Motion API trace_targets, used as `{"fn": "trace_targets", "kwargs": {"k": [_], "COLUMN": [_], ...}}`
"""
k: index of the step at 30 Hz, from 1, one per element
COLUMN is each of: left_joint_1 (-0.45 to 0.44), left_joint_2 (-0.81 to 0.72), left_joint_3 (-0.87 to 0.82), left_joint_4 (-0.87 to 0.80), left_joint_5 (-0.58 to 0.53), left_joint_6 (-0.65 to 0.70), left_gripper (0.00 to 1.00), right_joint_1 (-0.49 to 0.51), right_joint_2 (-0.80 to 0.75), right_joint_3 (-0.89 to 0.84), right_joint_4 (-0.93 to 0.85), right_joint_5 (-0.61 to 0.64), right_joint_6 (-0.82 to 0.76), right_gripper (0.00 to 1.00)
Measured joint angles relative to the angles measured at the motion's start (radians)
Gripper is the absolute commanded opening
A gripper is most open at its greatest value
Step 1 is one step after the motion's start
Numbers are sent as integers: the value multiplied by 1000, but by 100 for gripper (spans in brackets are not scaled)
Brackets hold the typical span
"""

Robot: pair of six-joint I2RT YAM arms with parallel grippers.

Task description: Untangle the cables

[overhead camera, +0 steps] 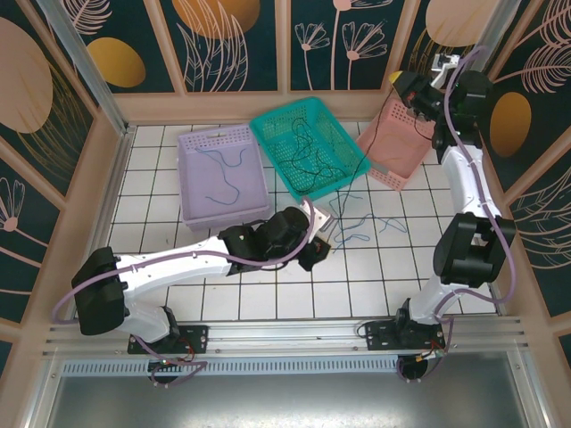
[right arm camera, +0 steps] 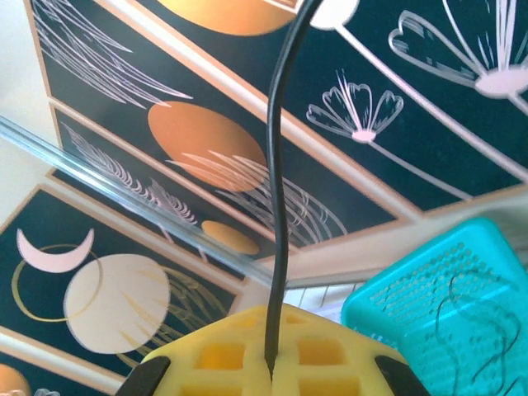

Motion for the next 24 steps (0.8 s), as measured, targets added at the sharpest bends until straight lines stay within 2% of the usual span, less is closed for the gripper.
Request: {"fn": "trace_targets", "kwargs": {"k": [2,4,6,8,13,17,21,24], "left_joint_1": [-10,-6,29,83,272,425,448,448], "left_joint_2": [-12,-40,-99,-174,-292,-266,-183,-143], "left_joint_3": [-1,0,3,26,206,375,469,453], "left_joint_4": [-69,-108,-131,-150,-153,-132,-104,-90], "left_joint_5": [-21,-51,-88,-135,-174,-138,-93,-71], "left_joint_6": [-34,-73,-109,-143,-212,-267,-302,-334], "left_gripper": [60,66,75,80,79,76,71,69], "right_joint_1": [14,32,64,100,180,253,306,315], "right_joint_2": [-4,-16,-33,-53,-97,-102,-107,-106], "right_joint_3": [6,7,7,7,13,53,51,51], "right_joint_4": [2,-10,-39,-66,-152,-254,-275,-259], "right_joint_5": [6,15,22,23,3,0,14,41], "right_joint_6": [-53,-111,-172,-232,-382,-503,-536,-524], "right_gripper": [0,0,0,0,0,0,0,0]}}
